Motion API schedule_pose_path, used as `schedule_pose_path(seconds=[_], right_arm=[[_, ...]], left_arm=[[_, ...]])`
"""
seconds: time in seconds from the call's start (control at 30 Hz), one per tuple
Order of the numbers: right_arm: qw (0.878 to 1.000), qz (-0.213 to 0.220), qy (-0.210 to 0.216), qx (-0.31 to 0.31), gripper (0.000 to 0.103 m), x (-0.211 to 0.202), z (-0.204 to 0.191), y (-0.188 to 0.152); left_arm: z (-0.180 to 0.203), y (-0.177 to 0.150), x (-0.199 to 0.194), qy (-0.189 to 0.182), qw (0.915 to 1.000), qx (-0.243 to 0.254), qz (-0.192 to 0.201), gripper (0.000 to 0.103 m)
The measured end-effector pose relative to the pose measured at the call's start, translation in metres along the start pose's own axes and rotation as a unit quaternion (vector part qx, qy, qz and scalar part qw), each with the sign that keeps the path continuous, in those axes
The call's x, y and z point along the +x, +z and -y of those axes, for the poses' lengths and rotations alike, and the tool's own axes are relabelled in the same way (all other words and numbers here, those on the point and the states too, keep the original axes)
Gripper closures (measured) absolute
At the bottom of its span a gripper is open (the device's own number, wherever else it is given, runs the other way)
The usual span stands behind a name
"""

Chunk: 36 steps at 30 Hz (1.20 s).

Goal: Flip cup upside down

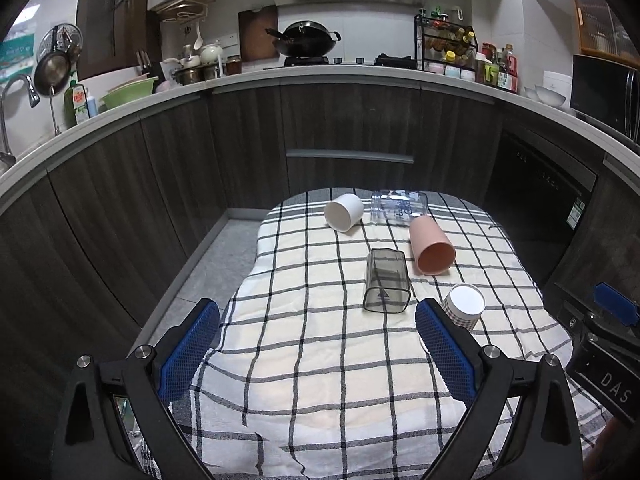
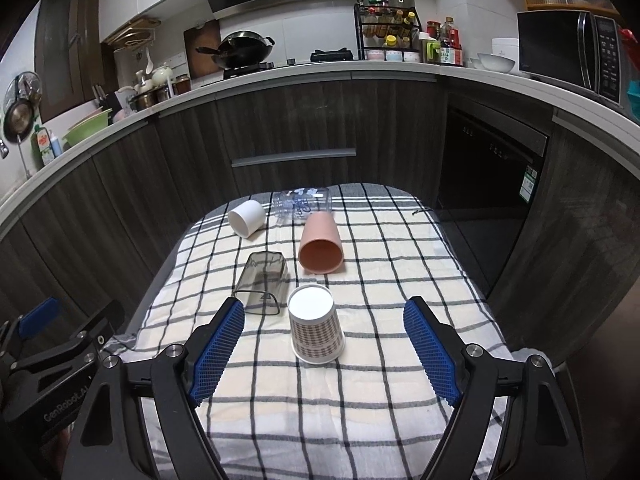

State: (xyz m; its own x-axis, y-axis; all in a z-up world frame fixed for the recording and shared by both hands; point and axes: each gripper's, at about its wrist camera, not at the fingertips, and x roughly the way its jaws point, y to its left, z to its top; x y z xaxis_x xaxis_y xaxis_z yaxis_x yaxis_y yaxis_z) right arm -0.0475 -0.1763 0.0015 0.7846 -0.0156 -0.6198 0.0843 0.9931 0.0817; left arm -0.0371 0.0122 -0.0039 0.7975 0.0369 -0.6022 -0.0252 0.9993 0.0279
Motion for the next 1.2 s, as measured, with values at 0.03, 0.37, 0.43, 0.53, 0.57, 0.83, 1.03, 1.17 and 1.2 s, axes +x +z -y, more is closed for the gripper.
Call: schedule_pose_path(seconds=[0.03,0.37,0.43,0.53,0.57,0.83,1.03,1.17,1.2], right_arm=[[1.0,0.001,0.0,-0.001,0.021,-0.001,0.0,0.0],[1.0,0.003,0.001,-0.001,0.021,-0.01,-0.001,0.002],[1.0,0.004,0.001,-0.002,0.021,-0.013,-0.002,0.002],[1.0,0.006,0.001,-0.002,0.021,-0.016,-0.002,0.003],[1.0,0.007,0.001,-0.002,0.021,-0.016,-0.002,0.003],[1.0,0.007,0.002,-0.002,0.021,-0.017,-0.002,0.003],[1.0,0.007,0.002,-0.002,0.021,-0.017,-0.002,0.004],[1.0,0.008,0.002,-0.002,0.021,-0.018,-0.002,0.004],[1.0,0.008,0.002,-0.002,0.021,-0.017,-0.002,0.004]], left_arm=[[0.0,0.0,-0.002,0.0,1.0,0.0,0.002,0.003],[-0.004,0.003,-0.017,-0.004,0.9998,-0.002,0.017,0.003],[-0.004,0.003,-0.019,-0.004,0.9998,-0.002,0.019,0.003],[-0.004,0.004,-0.021,-0.005,0.9998,-0.003,0.021,0.003],[-0.004,0.004,-0.021,-0.005,0.9997,-0.003,0.022,0.003],[-0.003,0.004,-0.022,-0.007,0.9997,-0.003,0.022,0.003],[-0.003,0.004,-0.022,-0.007,0.9997,-0.003,0.022,0.003],[-0.003,0.004,-0.022,-0.006,0.9997,-0.003,0.022,0.003],[-0.003,0.004,-0.022,-0.007,0.9997,-0.003,0.022,0.003]])
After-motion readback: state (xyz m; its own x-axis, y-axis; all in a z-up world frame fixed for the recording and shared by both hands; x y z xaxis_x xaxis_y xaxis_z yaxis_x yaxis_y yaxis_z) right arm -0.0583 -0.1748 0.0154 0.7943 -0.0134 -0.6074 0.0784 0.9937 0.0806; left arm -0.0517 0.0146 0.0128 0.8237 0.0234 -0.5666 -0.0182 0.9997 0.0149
